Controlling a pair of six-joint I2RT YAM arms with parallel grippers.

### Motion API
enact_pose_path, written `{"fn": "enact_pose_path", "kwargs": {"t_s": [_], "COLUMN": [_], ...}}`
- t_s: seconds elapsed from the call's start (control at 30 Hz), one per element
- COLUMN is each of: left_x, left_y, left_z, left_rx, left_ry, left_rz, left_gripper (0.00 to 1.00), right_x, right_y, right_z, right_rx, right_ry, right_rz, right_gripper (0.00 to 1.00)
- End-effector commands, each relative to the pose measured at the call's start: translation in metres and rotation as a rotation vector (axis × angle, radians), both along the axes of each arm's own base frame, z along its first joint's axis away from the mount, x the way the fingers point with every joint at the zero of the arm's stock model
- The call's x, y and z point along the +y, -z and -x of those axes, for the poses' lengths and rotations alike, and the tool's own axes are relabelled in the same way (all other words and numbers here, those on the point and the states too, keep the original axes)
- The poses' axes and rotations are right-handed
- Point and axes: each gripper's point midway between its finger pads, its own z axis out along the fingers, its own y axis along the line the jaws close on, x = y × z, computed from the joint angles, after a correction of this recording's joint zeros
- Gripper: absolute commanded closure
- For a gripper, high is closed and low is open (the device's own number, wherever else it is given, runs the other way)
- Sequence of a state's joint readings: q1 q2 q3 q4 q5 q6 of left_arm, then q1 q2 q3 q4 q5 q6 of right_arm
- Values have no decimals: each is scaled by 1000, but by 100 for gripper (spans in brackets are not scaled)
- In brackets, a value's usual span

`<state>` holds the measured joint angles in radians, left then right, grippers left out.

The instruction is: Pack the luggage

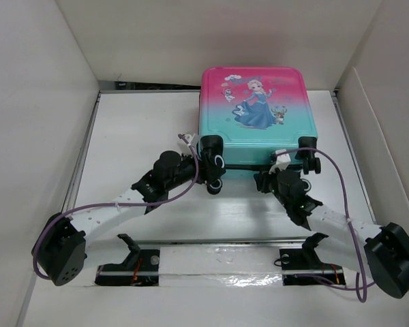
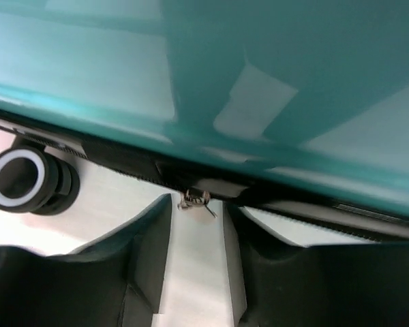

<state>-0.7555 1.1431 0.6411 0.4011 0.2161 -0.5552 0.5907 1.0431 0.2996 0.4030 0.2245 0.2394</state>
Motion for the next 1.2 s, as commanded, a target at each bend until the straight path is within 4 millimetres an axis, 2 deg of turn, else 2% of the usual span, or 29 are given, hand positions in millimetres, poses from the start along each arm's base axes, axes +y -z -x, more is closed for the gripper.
{"fn": "enact_pose_path", "kwargs": {"t_s": [0.0, 0.03, 0.1, 0.13, 0.2, 0.23, 0.3, 0.47, 0.5, 0.6, 0.67, 0.73, 0.77, 0.8, 0.83, 0.87, 0.9, 0.93, 0.97, 1.0, 1.07, 1.1, 1.13, 1.17], "left_x": [-12, -12, -11, -9, -5, 0, 9, 16, 19, 13, 3, -11, -21, -30, -35, -40, -44, -48, -49, -48, -45, -40, -37, -35], "left_y": [-96, -96, -95, -95, -97, -99, -109, -131, -131, -131, -128, -125, -126, -119, -128, -133, -131, -139, -142, -145, -144, -149, -143, -142], "left_z": [12, 11, 9, 8, 6, 1, -5, -8, -12, -8, -2, -1, 6, 5, 8, 9, 9, 13, 14, 17, 22, 25, 25, 26], "left_rx": [-272, -271, -266, -267, -268, -271, -280, -307, -309, -303, -287, -276, -273, -252, -253, -255, -236, -241, -241, -235, -231, -240, -234, -233], "left_ry": [97, 94, 77, 67, 45, 16, -15, -30, -45, -9, 50, 77, 109, 128, 163, 187, 208, 240, 250, 259, 262, 255, 239, 233], "left_rz": [224, 223, 217, 212, 201, 199, 221, 273, 267, 287, 299, 302, 303, 294, 314, 334, 338, 348, 351, 361, 363, 370, 364, 363], "left_gripper": [100, 100, 100, 100, 100, 100, 100, 100, 100, 100, 100, 100, 100, 100, 100, 100, 100, 100, 100, 100, 100, 100, 100, 100], "right_x": [5, 3, -1, -4, -12, -22, -36, -69, -73, -65, -40, -6, 11, 45, 66, 105, 125, 148, 172, 188, 214, 219, 221, 226], "right_y": [-56, -57, -61, -64, -57, -56, -51, -48, -48, -58, -65, -61, -73, -76, -64, -89, -97, -85, -114, -121, -123, -123, -126, -112], "right_z": [-22, -23, -23, -24, -19, -16, -11, 7, 8, 9, 11, 14, 13, 27, 30, 44, 50, 54, 57, 63, 69, 68, 65, 65], "right_rx": [-159, -165, -172, -183, -146, -135, -122, -112, -110, -139, -143, -118, -151, -148, -107, -151, -162, -131, -199, -220, -246, -255, -274, -235], "right_ry": [37, 51, 73, 86, 119, 153, 186, 256, 260, 188, 75, -45, -83, -184, -228, -320, -367, -425, -483, -534, -604, -611, -619, -624], "right_rz": [-83, -83, -87, -89, -73, -59, -52, -48, -47, -56, -96, -132, -179, -192, -166, -191, -195, -164, -218, -241, -284, -300, -328, -333], "right_gripper": [68, 84, 99, 100, 100, 100, 100, 100, 100, 100, 100, 100, 100, 100, 100, 100, 100, 100, 100, 100, 100, 100, 100, 100]}}
